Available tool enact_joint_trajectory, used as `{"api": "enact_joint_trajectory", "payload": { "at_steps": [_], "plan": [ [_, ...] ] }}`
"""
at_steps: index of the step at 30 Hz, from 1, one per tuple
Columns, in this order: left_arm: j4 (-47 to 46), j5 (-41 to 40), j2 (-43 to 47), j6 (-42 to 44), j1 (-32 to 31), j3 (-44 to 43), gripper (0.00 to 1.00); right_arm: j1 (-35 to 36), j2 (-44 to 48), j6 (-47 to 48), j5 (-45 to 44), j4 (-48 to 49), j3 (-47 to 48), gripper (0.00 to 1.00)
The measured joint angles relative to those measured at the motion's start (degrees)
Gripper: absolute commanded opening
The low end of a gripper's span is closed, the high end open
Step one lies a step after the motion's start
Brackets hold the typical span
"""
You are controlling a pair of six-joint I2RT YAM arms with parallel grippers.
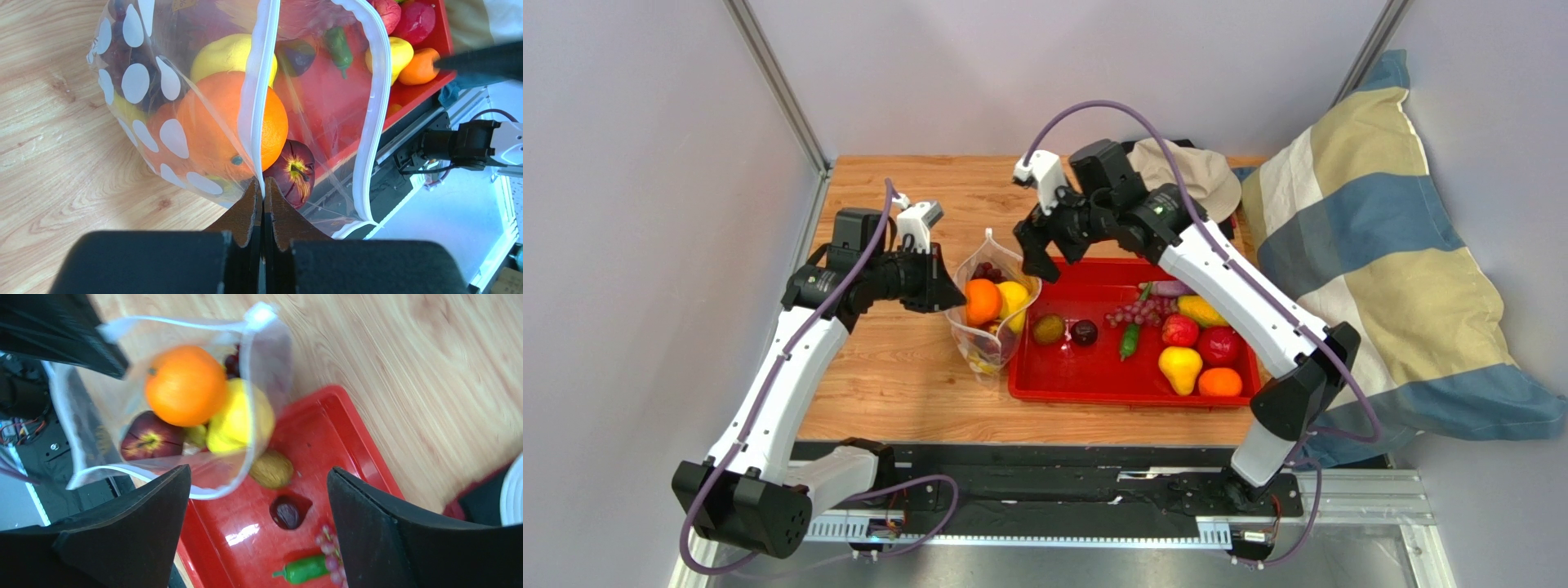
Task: Place the food in the zip-top bag and seal the zipper
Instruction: Place the fake fruit in the zipper food storage bag.
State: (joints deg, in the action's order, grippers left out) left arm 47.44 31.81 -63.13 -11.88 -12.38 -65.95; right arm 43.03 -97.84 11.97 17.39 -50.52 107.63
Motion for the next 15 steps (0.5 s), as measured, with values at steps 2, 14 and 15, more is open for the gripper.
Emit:
{"api": "enact_joint_trajectory", "payload": {
  "at_steps": [2,14,15],
  "plan": [
    [0.00,-0.02,0.00,0.13,0.02,0.00,0.00,-2.03,0.68,-1.55,-0.13,-0.17,-1.46,0.67],
    [3.15,0.07,-2.32,4.28,0.04,-3.54,0.00,-3.39,-7.78,-12.68,18.75,-0.52,-2.60,0.00],
    [4.31,0.07,-3.28,5.35,0.04,-5.07,0.00,-3.50,-8.26,-14.29,20.39,-0.09,-2.62,0.00]
  ]
}}
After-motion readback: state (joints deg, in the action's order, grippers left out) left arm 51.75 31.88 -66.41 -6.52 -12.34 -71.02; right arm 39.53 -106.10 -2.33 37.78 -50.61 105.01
